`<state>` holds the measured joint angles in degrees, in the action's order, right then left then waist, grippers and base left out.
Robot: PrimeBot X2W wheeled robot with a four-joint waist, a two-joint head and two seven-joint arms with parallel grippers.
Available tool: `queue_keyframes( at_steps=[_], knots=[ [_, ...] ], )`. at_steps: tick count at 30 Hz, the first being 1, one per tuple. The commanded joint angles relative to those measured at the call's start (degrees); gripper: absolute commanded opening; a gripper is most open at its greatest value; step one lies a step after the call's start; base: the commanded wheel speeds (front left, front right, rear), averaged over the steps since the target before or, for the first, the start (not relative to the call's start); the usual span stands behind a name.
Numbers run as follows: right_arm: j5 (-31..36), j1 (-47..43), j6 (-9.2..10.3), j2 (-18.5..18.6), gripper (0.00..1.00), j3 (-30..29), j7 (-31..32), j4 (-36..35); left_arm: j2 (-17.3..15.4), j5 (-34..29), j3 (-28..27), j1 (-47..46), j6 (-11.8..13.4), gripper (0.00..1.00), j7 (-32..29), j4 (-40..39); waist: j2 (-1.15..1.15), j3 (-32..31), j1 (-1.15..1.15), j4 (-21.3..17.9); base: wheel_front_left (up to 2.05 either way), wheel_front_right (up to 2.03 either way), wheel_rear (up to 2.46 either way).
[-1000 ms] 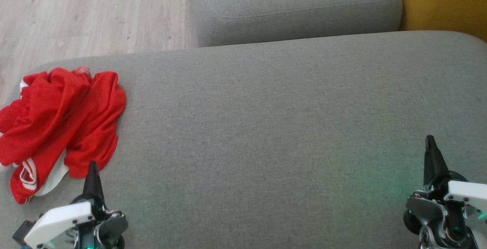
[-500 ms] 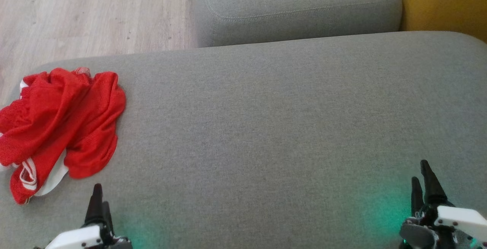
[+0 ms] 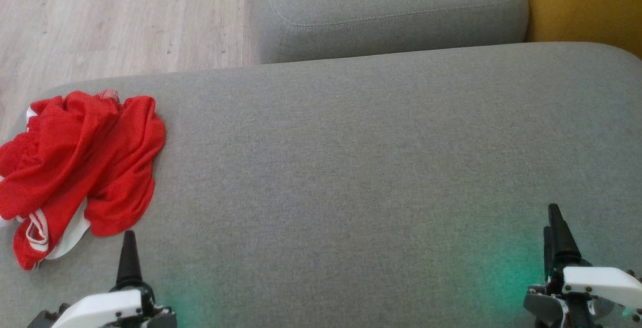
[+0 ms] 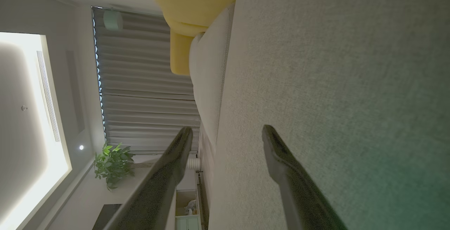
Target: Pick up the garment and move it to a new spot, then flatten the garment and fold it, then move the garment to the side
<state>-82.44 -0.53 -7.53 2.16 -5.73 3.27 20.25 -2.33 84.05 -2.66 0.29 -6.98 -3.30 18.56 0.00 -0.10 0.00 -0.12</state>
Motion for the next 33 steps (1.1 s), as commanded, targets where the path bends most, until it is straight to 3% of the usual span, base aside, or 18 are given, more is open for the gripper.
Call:
queue_keyframes(
  at_steps=[1,33],
  knots=[
    [1.3,2.8,0.01,0.2,1.0,0.5,-0.5,-2.2,-0.3,-1.3,0.1,-2.7,0.2,1.0,0.4,-2.1,0.0,0.0,0.0,0.0,0.0,0.0,0.0],
    [26.8,3.1,0.02,0.4,1.0,7.1,-5.9,-5.2,-0.3,-26.7,5.8,-2.9,4.9,1.0,5.8,-7.7,0.0,-1.0,0.0,-0.1,0.0,0.0,0.0]
  ],
)
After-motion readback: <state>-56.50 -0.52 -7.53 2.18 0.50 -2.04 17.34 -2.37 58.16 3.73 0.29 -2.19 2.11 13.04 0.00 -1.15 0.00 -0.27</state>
